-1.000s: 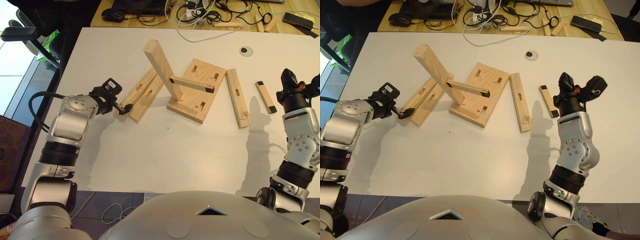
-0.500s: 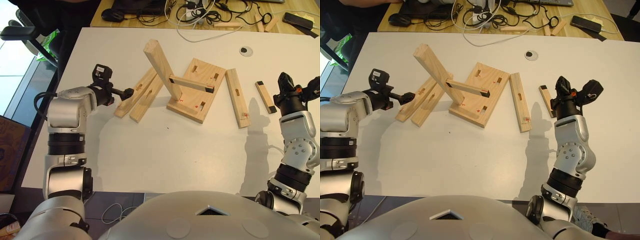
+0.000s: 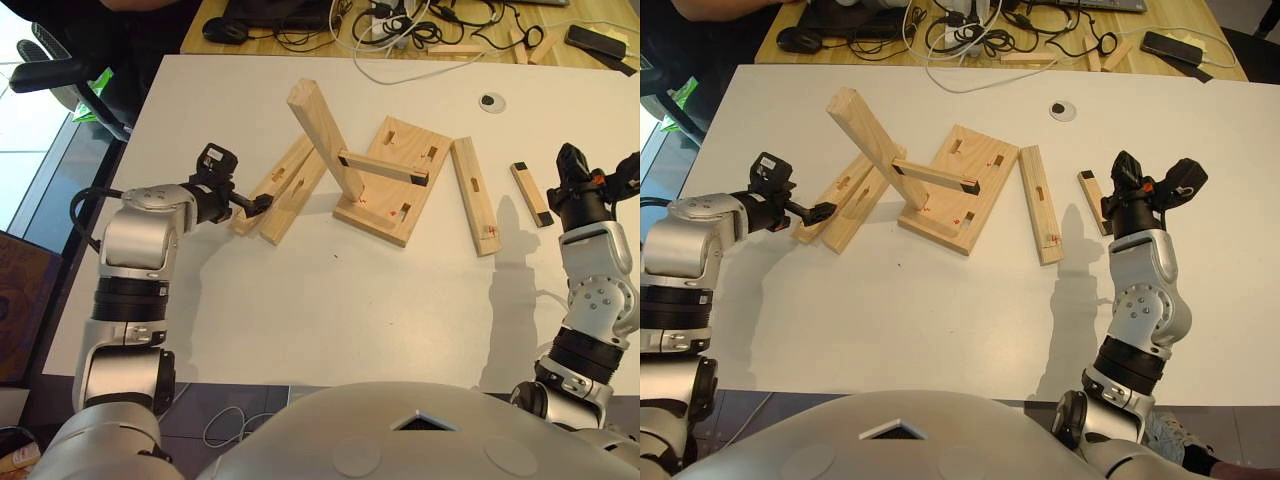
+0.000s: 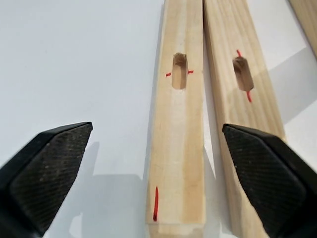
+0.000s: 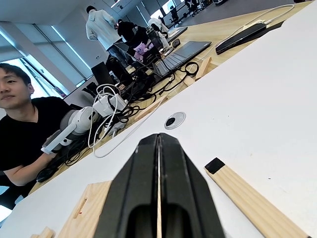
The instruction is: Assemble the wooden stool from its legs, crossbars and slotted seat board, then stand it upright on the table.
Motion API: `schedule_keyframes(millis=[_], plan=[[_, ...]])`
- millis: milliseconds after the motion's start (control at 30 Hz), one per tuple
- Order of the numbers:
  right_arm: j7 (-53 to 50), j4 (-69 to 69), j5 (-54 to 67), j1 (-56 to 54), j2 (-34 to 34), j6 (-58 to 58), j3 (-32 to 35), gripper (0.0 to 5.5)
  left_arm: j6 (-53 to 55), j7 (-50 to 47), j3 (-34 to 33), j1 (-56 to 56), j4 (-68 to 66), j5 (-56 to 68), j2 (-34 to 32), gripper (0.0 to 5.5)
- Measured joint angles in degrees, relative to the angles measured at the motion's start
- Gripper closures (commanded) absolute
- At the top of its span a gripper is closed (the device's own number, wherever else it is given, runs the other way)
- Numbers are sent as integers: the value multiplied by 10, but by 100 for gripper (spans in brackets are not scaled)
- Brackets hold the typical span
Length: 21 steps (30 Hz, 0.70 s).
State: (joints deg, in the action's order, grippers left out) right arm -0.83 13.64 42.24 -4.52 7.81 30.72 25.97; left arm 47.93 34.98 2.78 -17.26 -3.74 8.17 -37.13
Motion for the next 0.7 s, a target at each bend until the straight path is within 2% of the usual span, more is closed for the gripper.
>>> schedule_keyframes(millis=[433, 700], plan=[[-9, 2, 1, -9, -1, -1, -5, 550, -12, 23, 19, 30, -5, -10, -13, 64], [-14, 2, 2, -33, 0, 0, -9, 550, 15, 45, 25, 33, 3, -7, -18, 185]])
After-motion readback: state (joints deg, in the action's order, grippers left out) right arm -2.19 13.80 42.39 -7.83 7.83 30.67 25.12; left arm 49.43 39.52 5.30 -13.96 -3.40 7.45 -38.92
